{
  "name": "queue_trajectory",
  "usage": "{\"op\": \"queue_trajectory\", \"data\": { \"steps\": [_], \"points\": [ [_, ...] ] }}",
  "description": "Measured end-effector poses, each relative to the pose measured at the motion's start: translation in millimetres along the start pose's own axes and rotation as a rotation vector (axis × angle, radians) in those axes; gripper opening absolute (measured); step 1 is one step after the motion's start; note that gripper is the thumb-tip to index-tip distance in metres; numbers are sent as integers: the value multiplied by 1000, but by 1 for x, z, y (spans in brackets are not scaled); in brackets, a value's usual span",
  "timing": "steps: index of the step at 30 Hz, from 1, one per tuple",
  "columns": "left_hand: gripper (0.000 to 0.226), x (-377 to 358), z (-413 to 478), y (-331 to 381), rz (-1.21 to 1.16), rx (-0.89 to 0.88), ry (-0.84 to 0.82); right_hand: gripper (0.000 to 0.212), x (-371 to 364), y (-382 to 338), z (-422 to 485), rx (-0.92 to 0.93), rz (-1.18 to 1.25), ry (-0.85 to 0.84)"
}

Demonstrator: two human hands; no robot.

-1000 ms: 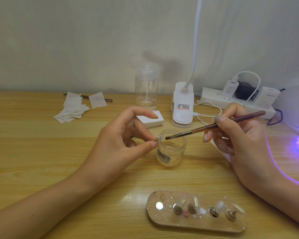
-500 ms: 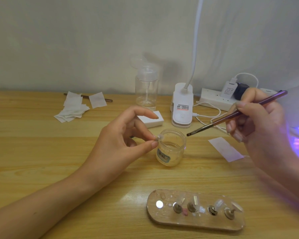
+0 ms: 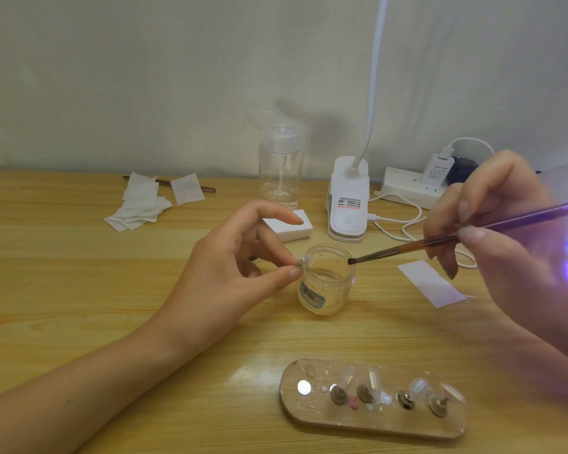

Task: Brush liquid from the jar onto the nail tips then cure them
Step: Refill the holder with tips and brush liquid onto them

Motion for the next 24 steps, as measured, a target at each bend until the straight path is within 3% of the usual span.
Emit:
{"op": "queue_trajectory", "data": {
  "steps": [6,10,13,18,24],
  "points": [
    [44,0,0,-1,-2,-2,-4,13,7,4,0,-43,4,48],
    [44,1,0,-1,3,-4,-4,11,7,5,0,-90,77,186],
    [45,1,0,-1,9,-9,0,14,-3,13,-3,-223,173,280],
    [46,0,0,-1,13,-14,0,18,-26,31,-9,-410,330,263],
    [47,1,0,1,21,-20,-5,20,-32,37,-11,-475,389,243]
  ]
}}
Point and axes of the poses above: each hand's wrist, its own z-axis towards the middle knuckle, its own x-axis out of the back of the hand, y = z × x, the point moved 5 cm from there along z, towards the middle knuckle, and after that the axes turned 9 degrees about -y, right-handed, at the moved point
